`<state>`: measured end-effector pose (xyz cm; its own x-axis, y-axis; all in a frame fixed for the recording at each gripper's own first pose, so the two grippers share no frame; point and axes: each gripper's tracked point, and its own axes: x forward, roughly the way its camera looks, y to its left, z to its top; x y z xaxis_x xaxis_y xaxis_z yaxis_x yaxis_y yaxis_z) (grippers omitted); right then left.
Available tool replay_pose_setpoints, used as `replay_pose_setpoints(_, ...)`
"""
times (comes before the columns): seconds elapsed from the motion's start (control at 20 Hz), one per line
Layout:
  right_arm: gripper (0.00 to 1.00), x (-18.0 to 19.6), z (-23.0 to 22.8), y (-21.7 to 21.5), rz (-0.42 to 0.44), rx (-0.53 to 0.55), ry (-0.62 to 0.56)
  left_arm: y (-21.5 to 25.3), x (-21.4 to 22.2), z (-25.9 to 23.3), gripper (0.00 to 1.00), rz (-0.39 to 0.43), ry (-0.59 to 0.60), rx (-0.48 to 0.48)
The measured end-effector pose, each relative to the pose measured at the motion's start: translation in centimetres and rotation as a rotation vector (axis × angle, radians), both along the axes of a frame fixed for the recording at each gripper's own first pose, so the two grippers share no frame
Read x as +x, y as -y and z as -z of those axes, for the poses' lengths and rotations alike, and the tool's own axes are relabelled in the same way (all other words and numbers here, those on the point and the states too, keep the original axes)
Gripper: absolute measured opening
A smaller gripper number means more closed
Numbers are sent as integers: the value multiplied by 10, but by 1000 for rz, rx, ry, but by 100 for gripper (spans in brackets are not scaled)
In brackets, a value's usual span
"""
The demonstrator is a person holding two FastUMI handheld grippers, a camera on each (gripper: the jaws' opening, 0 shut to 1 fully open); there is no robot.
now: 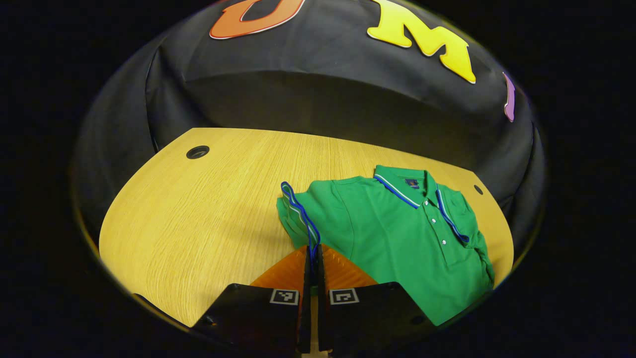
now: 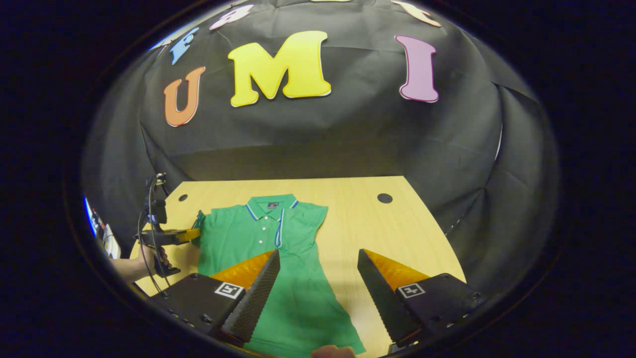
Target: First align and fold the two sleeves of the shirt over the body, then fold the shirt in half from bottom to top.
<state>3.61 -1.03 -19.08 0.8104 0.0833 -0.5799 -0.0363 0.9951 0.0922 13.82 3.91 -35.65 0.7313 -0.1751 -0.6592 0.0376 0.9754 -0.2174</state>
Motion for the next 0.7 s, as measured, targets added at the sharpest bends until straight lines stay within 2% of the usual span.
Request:
replay_pose_setpoints(0.45,96,0,3,-3,-2,31,-10,12,10,-42,3,45,68,-9)
replay_pose_setpoints(0.55,94,-2,-1,-5,-8,31,-2,22,14,-52,3,53,79,2)
replay_pose_setpoints(0.7,96,-5,-15,0,2,43,38,49,16,-71,3,85,93,8)
